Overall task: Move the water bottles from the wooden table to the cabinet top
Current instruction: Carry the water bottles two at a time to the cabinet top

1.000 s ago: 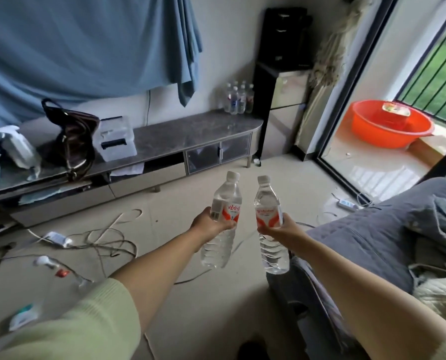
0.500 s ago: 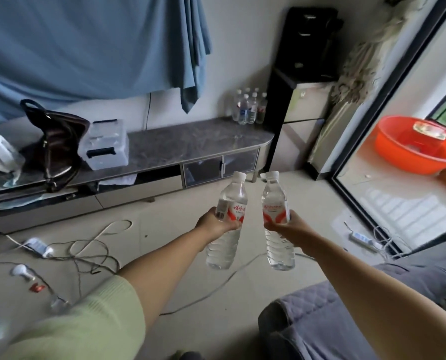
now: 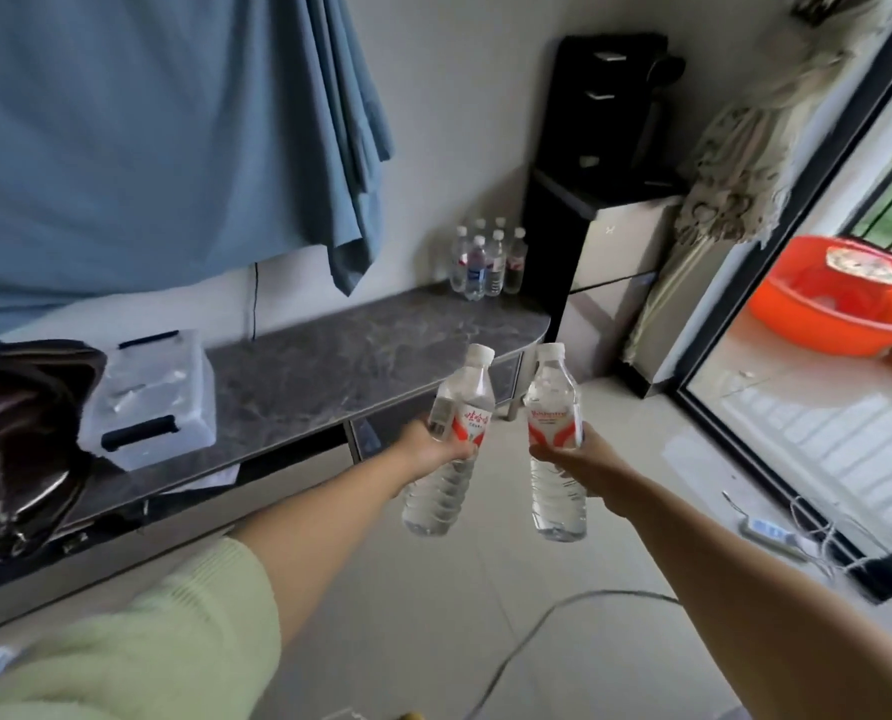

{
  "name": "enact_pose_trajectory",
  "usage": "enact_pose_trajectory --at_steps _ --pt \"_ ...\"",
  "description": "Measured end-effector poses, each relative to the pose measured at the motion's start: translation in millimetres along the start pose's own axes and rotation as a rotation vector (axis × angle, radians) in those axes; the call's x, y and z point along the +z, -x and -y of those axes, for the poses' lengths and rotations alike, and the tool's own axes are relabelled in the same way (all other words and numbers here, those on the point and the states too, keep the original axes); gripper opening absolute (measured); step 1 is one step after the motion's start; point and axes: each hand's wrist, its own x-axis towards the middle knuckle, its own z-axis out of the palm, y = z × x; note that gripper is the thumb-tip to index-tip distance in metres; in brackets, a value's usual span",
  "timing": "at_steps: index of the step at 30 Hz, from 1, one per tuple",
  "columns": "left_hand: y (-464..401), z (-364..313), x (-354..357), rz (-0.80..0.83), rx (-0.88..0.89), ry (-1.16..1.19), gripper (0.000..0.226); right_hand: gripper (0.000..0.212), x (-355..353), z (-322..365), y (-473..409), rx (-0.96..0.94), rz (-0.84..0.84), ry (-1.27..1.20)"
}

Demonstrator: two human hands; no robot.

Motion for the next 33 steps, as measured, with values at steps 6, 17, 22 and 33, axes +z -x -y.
enact_pose_trajectory --at_steps 6,17,22,33 --pt "-90 -36 -22 0.02 -0.014 0.021 0.038 0.031 -10 30 -75 0.022 0.001 -0.046" --pt "-254 -118 -7 0.009 -0.056 0.019 0.048 0.023 -88 79 -261 0.001 0.043 0.057" --pt "-309 -145 -6 -0.023 -0.103 0.097 0.054 0.043 -117 91 -335 0.051 0.037 0.084" --pt "-444 -159 -50 -0.006 -0.186 0.084 0.05 0.033 -105 111 -481 0.127 0.093 0.128"
